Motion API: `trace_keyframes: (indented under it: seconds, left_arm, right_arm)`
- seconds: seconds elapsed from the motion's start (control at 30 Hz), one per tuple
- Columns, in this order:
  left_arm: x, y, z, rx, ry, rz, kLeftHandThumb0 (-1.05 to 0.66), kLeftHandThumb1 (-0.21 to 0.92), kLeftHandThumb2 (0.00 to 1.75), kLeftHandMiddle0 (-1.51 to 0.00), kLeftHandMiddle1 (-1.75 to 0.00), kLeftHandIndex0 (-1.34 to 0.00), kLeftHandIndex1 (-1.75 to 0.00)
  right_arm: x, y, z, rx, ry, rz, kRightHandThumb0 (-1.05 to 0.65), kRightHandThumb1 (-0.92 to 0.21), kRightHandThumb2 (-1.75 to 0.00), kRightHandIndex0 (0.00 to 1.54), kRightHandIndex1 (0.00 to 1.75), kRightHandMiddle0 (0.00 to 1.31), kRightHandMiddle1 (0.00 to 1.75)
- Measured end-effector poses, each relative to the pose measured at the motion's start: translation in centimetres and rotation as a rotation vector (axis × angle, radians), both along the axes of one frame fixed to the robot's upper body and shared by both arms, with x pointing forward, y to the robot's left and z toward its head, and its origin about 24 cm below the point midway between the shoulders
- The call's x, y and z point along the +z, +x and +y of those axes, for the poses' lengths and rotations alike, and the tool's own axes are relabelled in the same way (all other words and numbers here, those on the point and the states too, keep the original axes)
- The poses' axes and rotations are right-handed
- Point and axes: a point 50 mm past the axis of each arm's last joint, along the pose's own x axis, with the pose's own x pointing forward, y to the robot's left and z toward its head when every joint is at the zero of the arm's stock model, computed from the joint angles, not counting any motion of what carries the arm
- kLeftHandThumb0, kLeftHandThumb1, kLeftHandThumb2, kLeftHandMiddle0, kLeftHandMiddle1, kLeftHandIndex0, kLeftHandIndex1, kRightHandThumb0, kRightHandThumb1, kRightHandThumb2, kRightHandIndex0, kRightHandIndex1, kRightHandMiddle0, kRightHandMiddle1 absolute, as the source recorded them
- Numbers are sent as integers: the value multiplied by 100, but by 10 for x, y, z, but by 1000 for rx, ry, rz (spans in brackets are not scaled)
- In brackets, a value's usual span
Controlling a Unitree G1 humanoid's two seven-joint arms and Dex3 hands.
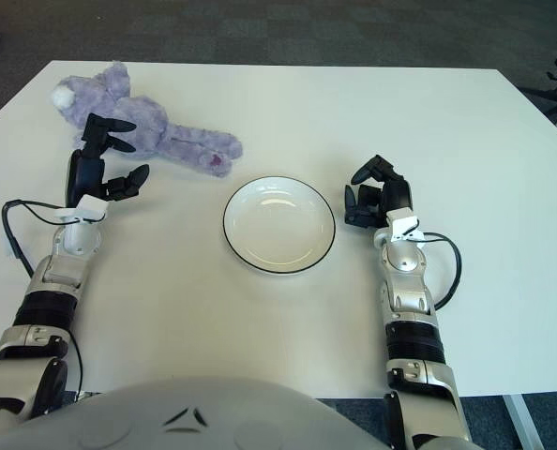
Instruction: Put the doll into the plate.
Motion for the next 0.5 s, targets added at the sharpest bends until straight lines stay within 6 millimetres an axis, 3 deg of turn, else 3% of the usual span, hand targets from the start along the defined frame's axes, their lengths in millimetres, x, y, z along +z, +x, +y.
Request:
trace_keyframes:
  seconds: [0.4,0.5]
  left_arm:
    - [11,8,10,27,189,-23,-78,60,61,-1,-61,0,-56]
    - [14,10,14,41,224,-34,-71,46,72,-2,-56,0,-51]
  right_arm:
    - [0,1,0,5,0,2,-50,-28,-136,126,175,64,175]
    - [0,1,0,6,0,2,-50,-28,-136,126,175,64,175]
